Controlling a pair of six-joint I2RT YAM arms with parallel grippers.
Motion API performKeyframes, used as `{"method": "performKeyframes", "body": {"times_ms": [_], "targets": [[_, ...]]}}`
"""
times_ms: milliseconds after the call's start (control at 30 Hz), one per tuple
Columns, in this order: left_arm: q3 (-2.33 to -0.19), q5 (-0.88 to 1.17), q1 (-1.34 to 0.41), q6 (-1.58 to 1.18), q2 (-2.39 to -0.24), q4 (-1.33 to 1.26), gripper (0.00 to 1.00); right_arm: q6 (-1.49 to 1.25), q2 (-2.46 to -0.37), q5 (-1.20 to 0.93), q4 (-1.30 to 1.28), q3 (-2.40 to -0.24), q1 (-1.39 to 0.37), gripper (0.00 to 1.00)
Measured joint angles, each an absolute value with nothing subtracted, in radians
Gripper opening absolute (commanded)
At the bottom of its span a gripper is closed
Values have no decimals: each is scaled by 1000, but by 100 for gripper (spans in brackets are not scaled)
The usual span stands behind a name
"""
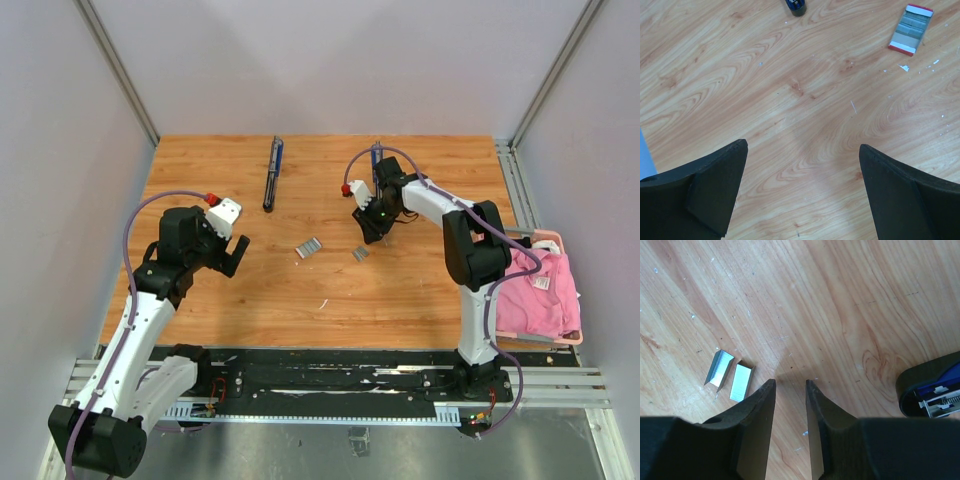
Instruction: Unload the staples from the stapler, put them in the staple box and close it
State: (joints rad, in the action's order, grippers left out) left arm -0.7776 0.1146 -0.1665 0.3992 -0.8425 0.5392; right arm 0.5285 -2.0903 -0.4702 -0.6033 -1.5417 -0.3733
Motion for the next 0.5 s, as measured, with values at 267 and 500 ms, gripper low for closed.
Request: {"method": "performKeyframes", "body": {"times_ms": [267, 500], "targets": [[-778, 115, -167, 399, -842, 539, 98, 511, -2087, -467, -606, -1542, -373, 35], [-778, 115, -167, 400, -842, 539, 98, 424, -2027, -432, -619, -1539, -377, 39]]}}
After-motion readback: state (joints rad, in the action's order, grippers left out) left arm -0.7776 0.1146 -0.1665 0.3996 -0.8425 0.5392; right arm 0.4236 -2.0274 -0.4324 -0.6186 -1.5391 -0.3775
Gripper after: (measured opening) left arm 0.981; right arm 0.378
